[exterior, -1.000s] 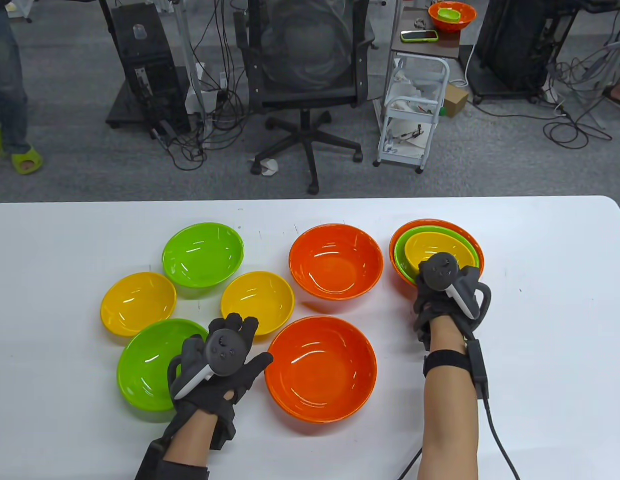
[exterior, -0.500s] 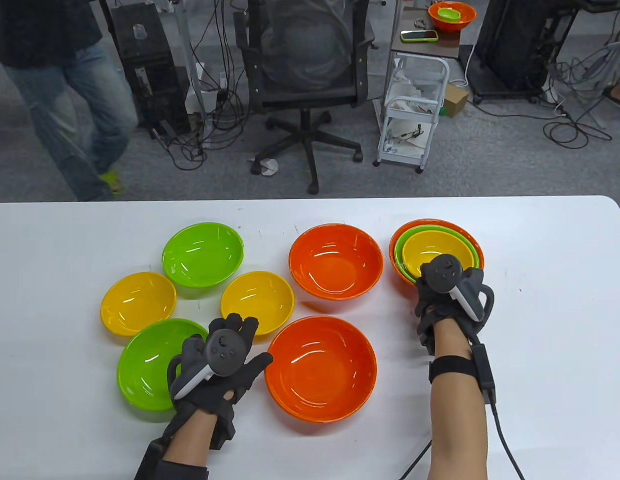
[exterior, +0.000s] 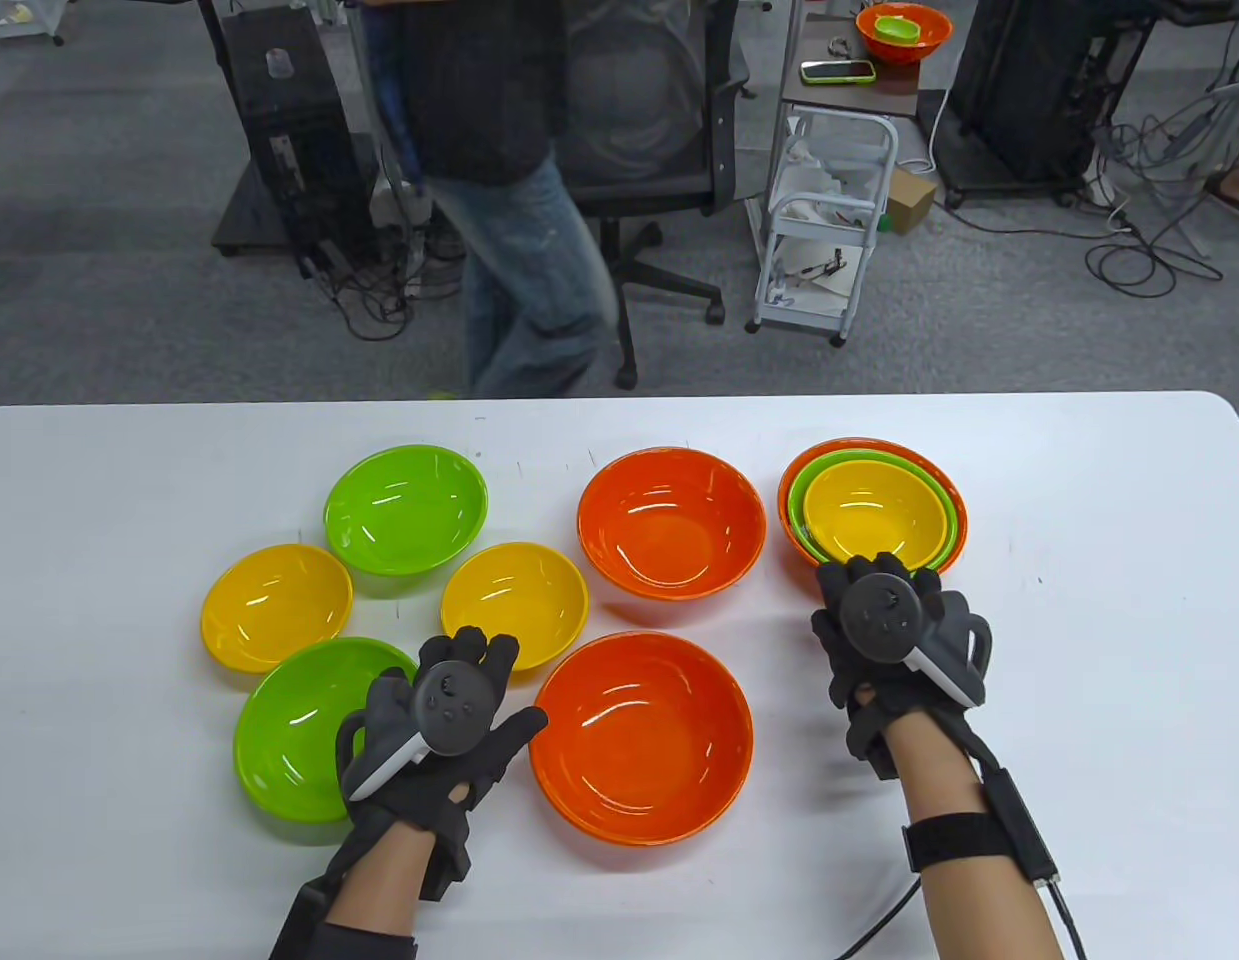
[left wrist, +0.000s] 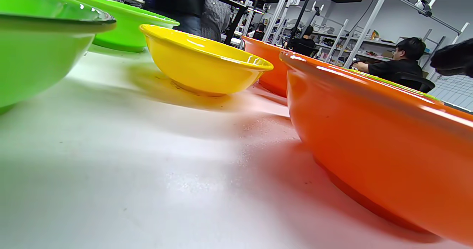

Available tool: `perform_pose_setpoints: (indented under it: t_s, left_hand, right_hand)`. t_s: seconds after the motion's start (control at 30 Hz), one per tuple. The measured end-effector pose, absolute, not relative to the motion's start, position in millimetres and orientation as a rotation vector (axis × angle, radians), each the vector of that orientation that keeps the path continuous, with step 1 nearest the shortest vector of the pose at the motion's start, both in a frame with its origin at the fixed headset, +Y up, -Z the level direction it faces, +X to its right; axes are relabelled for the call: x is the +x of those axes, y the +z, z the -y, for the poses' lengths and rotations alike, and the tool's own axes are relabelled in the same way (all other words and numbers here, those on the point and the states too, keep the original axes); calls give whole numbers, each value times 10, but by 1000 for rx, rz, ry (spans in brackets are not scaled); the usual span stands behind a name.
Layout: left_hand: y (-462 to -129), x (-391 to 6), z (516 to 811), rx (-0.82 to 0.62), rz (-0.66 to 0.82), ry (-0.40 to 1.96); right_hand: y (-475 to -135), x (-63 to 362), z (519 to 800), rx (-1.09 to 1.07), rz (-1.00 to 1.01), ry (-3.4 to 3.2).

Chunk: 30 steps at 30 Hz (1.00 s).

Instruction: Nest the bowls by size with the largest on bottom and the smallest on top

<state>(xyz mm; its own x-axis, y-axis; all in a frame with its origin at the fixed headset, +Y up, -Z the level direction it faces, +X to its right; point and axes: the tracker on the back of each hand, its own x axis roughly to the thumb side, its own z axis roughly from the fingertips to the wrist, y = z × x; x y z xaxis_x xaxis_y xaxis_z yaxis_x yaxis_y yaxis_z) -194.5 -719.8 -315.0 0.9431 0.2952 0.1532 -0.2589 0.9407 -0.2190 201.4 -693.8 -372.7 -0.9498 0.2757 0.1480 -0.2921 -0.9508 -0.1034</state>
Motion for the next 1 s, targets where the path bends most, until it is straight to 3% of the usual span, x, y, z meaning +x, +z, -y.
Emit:
perform_pose_setpoints:
  t_s: [0.3, 0.57, 1.0]
  left_hand:
    - [-3137, -1927, 7186, -178, 177, 260]
    - [-3144, -1976, 7186, -163, 150, 250]
    - [-3157, -2522, 7034, -66, -20, 304]
  right_hand:
    - [-3310, 1880, 7045, 324, 136, 2787]
    - [-3250, 1968, 7041, 293, 148, 2748]
    - [-3173, 2157, 7030, 230, 154, 2635]
